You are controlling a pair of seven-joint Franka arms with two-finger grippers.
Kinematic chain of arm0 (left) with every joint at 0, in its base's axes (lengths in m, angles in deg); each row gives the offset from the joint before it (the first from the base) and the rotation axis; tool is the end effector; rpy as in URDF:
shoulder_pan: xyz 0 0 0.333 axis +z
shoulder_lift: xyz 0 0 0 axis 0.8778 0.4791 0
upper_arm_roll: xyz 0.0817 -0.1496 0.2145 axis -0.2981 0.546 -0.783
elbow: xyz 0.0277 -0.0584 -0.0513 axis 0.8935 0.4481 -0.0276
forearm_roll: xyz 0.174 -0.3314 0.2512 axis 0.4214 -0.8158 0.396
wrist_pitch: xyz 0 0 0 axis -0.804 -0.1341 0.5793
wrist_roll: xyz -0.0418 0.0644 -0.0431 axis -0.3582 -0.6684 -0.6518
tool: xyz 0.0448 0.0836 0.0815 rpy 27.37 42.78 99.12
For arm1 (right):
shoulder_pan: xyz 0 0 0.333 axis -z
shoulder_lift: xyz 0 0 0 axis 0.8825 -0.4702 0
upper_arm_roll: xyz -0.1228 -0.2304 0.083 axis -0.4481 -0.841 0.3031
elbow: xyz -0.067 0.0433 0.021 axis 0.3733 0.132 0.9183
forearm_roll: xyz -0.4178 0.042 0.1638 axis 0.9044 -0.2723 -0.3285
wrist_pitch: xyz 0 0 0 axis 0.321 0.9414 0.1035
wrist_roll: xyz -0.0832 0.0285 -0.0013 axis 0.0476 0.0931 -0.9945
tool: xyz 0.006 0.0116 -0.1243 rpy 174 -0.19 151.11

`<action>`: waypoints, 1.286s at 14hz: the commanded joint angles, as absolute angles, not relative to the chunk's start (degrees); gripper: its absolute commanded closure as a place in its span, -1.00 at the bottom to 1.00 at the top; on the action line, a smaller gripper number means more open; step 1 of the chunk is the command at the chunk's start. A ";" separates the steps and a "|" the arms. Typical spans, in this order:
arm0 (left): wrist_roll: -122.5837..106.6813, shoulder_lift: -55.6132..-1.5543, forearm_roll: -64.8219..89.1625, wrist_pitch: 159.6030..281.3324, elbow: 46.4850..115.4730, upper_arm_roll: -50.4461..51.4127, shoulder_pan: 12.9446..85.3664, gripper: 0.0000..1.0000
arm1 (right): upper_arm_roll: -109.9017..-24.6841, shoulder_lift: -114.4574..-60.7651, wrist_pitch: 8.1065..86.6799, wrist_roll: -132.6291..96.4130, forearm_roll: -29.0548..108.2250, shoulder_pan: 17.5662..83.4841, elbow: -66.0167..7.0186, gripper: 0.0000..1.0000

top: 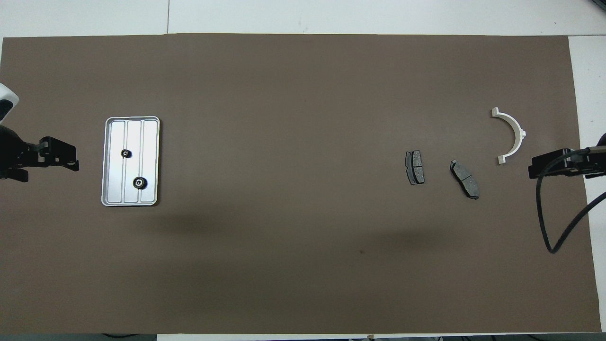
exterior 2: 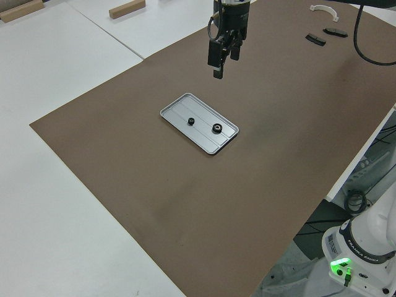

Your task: Pick bearing gear from pile to tray

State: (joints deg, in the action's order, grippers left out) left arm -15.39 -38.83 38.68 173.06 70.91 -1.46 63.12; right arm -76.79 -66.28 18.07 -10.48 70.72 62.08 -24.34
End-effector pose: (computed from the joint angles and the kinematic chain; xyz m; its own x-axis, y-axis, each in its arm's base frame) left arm 0.6014 0.0098 0.4855 0.9797 0.1503 -0.1326 0.1460 -0.9884 -0.0414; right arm 0.5766 -0.0264 0.5479 0.9966 -0.0341 -0.0756 -0.0338 -0.9994 0.0047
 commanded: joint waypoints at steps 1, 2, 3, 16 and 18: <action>-15.75 -40.49 38.89 172.61 72.33 -1.31 62.69 -1.00 | -76.69 -64.80 19.35 -13.27 69.74 63.44 -26.12 -1.00; -15.75 -40.49 38.80 172.79 72.33 -1.31 62.60 -1.00 | -76.69 -64.80 19.36 -13.27 69.74 63.44 -26.20 -1.00; -15.75 -40.49 38.89 172.79 72.33 -1.31 62.60 -1.00 | -76.69 -64.71 19.36 -13.27 69.74 63.44 -26.47 -1.00; -16.36 -40.40 37.22 174.28 72.51 -1.23 61.99 -1.00 | -76.69 -64.62 19.53 -13.45 69.74 63.36 -26.38 -1.00; -16.45 -40.40 37.22 174.11 72.50 -1.14 61.90 -1.00 | -76.69 -64.62 19.53 -13.54 69.74 63.44 -26.38 -1.00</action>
